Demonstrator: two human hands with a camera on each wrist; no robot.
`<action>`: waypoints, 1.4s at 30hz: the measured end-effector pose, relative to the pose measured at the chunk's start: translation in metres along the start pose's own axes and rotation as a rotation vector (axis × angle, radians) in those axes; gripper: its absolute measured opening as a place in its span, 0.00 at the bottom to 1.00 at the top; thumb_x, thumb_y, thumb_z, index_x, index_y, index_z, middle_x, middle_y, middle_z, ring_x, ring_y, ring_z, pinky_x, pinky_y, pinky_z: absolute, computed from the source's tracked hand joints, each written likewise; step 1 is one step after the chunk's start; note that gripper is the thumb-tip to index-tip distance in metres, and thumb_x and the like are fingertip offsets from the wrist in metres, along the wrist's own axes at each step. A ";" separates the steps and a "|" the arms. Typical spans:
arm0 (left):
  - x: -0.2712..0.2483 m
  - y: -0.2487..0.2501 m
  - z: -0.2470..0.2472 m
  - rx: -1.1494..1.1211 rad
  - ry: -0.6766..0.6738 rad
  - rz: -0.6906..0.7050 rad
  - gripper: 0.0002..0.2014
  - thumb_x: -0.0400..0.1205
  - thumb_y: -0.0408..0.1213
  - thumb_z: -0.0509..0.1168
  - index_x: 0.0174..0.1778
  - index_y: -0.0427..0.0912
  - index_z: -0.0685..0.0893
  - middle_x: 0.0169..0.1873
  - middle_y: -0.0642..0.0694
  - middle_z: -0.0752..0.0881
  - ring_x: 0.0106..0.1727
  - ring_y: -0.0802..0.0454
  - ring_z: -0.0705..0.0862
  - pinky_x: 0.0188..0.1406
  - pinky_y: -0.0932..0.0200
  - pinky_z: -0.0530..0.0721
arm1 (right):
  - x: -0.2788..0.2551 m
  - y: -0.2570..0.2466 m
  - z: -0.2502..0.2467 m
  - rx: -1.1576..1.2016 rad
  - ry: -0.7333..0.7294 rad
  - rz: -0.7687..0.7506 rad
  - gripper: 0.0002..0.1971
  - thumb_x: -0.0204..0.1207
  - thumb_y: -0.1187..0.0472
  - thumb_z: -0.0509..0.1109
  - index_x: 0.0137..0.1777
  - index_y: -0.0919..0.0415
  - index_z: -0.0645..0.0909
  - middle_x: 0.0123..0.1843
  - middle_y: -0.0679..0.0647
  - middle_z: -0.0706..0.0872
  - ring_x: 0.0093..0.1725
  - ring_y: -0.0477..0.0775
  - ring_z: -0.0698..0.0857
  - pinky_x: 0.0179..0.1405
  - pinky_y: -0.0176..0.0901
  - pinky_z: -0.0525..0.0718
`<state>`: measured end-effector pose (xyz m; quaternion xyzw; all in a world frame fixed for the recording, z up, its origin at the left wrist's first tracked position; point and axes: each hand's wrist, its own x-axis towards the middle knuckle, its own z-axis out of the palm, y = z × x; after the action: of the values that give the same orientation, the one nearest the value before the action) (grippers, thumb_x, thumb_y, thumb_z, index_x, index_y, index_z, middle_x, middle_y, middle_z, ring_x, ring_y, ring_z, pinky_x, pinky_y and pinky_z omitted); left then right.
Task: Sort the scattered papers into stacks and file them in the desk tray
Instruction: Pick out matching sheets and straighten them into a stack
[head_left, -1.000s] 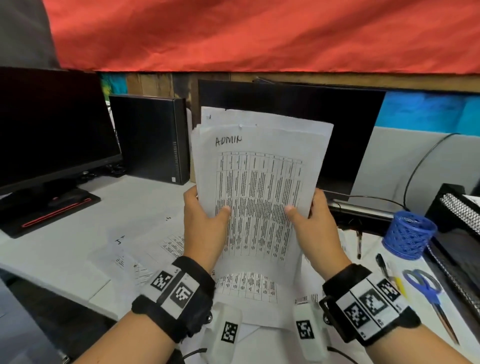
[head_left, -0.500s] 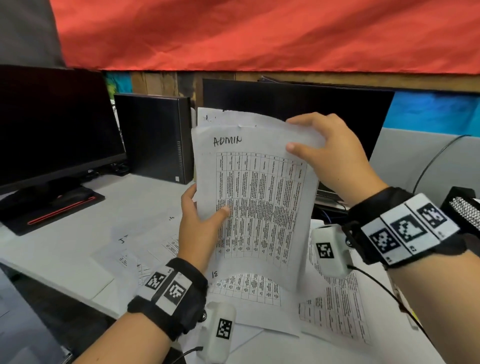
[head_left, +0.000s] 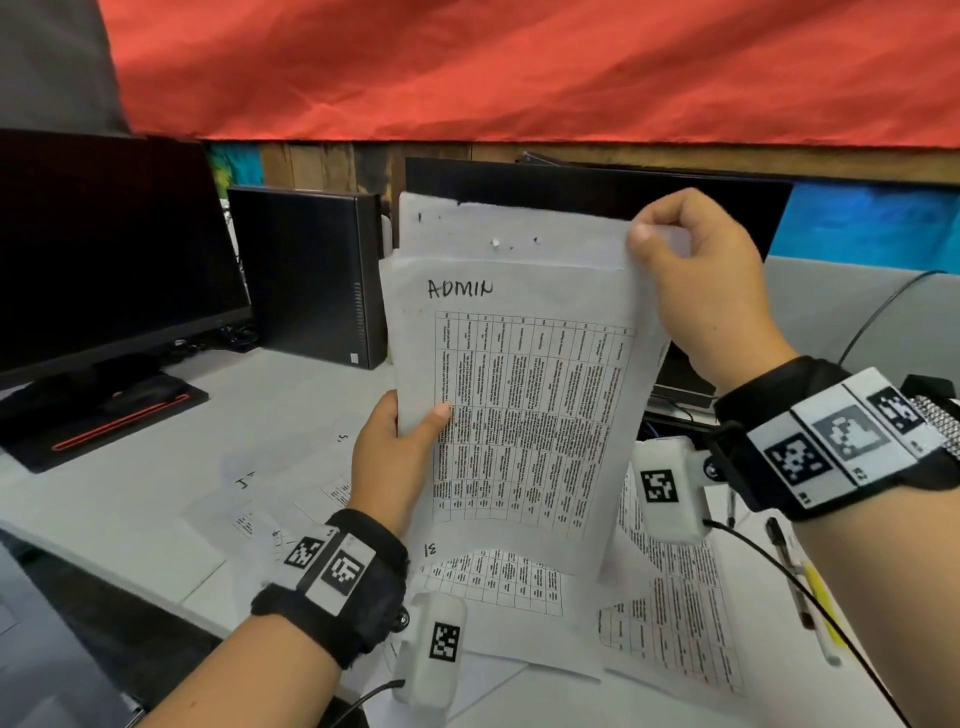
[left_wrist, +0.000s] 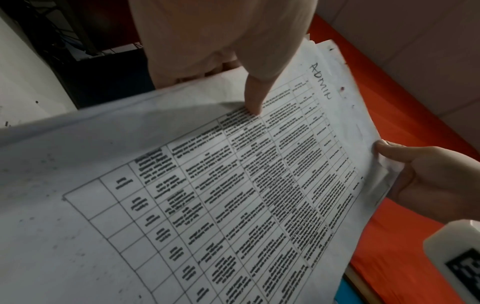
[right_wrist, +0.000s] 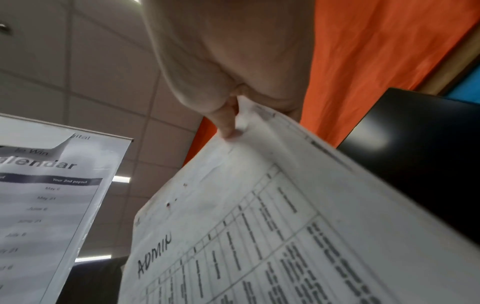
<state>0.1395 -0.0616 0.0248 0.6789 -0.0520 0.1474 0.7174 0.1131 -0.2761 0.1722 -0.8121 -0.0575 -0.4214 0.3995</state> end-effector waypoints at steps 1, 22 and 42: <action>0.000 0.000 0.001 -0.001 -0.002 -0.004 0.13 0.81 0.38 0.67 0.62 0.48 0.82 0.52 0.58 0.88 0.53 0.65 0.85 0.47 0.69 0.80 | 0.001 -0.001 0.000 0.004 0.031 -0.007 0.03 0.80 0.58 0.64 0.45 0.50 0.77 0.40 0.34 0.79 0.42 0.25 0.75 0.38 0.13 0.68; 0.002 -0.008 0.002 0.010 -0.039 -0.012 0.11 0.86 0.39 0.60 0.62 0.53 0.80 0.55 0.58 0.87 0.57 0.62 0.84 0.62 0.55 0.81 | -0.005 -0.010 -0.005 -0.219 -0.054 -0.024 0.10 0.82 0.63 0.59 0.55 0.49 0.78 0.40 0.49 0.80 0.27 0.47 0.72 0.27 0.32 0.73; 0.003 -0.002 -0.005 -0.060 -0.174 -0.035 0.13 0.85 0.35 0.60 0.63 0.54 0.80 0.56 0.56 0.88 0.58 0.60 0.86 0.56 0.63 0.83 | 0.026 -0.063 0.016 -0.486 -0.638 -0.281 0.12 0.81 0.64 0.64 0.50 0.45 0.83 0.38 0.40 0.78 0.36 0.42 0.76 0.32 0.32 0.70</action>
<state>0.1426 -0.0566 0.0231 0.6682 -0.1067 0.0738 0.7326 0.1128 -0.2284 0.2240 -0.9567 -0.1875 -0.2004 0.0972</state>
